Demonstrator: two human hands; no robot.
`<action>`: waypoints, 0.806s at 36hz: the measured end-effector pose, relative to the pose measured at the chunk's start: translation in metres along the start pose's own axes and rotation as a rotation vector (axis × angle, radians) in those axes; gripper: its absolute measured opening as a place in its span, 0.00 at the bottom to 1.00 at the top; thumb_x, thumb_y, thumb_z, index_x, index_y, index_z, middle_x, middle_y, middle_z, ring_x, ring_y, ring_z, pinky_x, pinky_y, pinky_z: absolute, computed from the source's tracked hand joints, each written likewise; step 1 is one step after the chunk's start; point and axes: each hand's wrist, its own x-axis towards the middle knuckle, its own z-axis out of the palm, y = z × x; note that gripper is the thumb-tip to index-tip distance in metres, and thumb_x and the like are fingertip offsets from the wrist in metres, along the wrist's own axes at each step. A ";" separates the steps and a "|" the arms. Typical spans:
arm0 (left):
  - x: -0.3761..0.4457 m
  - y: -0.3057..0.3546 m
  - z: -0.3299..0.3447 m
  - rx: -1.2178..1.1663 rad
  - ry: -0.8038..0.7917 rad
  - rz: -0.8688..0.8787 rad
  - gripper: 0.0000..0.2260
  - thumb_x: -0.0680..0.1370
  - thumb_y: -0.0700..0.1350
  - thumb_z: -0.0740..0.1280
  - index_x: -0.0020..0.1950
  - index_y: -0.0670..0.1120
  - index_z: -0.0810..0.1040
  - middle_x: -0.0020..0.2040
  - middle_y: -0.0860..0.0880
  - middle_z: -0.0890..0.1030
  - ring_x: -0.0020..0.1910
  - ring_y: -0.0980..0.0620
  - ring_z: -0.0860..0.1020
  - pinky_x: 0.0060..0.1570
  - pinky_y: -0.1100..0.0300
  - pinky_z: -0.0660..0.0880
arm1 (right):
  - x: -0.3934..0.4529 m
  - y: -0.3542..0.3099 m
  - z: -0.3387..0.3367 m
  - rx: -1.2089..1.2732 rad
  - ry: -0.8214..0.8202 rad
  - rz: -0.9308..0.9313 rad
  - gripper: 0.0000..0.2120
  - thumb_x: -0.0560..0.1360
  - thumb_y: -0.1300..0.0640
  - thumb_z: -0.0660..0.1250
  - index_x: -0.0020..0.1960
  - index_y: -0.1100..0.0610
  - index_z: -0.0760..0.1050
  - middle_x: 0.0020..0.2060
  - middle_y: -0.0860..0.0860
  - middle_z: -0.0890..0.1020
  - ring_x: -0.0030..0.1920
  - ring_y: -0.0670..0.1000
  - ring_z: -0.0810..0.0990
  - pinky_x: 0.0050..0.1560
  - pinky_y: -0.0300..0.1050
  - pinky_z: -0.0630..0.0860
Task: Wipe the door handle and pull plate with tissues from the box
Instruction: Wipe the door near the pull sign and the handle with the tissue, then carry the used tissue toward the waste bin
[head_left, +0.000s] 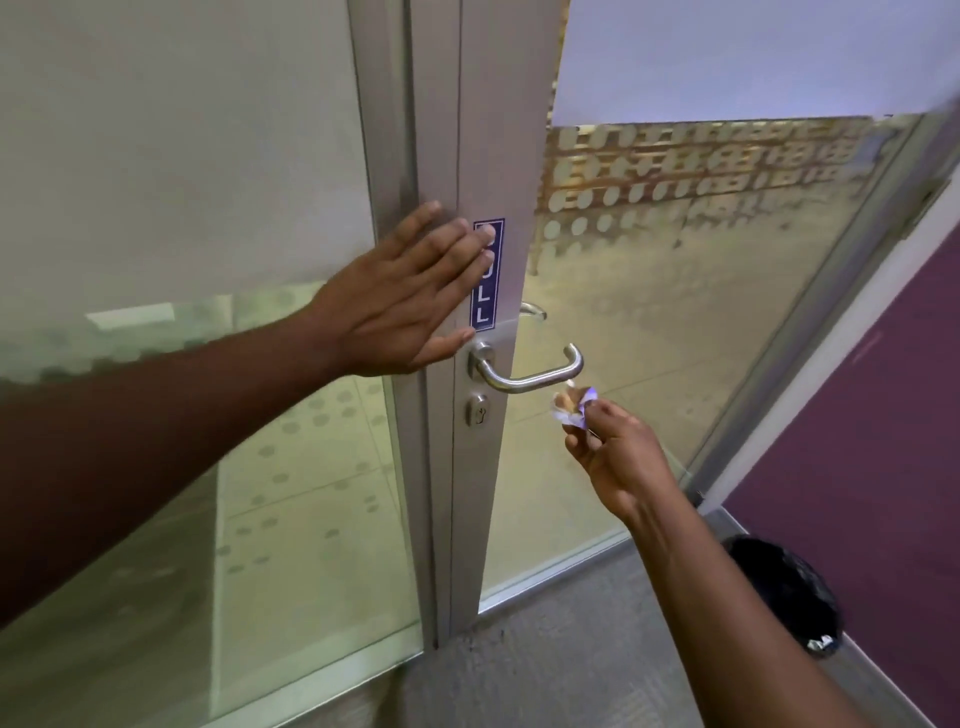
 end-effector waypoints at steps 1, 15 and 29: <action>0.000 0.006 -0.001 -0.018 0.014 0.006 0.35 0.84 0.62 0.47 0.80 0.35 0.62 0.79 0.34 0.64 0.78 0.36 0.65 0.80 0.38 0.56 | -0.003 -0.001 -0.001 -0.015 0.002 -0.011 0.08 0.80 0.63 0.62 0.51 0.59 0.80 0.49 0.54 0.87 0.40 0.47 0.84 0.36 0.37 0.76; 0.010 0.110 0.006 -0.366 0.014 0.050 0.31 0.83 0.59 0.55 0.75 0.38 0.71 0.79 0.37 0.66 0.80 0.37 0.63 0.76 0.40 0.63 | -0.043 -0.008 -0.021 -0.180 0.136 -0.124 0.06 0.80 0.60 0.66 0.52 0.56 0.82 0.47 0.52 0.87 0.46 0.47 0.84 0.45 0.39 0.78; 0.088 0.217 0.030 -0.554 -0.084 0.161 0.30 0.82 0.57 0.58 0.75 0.36 0.72 0.76 0.37 0.71 0.80 0.36 0.61 0.76 0.41 0.65 | -0.038 -0.036 -0.133 -0.575 0.428 -0.241 0.06 0.77 0.57 0.69 0.45 0.50 0.84 0.42 0.45 0.88 0.46 0.45 0.86 0.46 0.46 0.77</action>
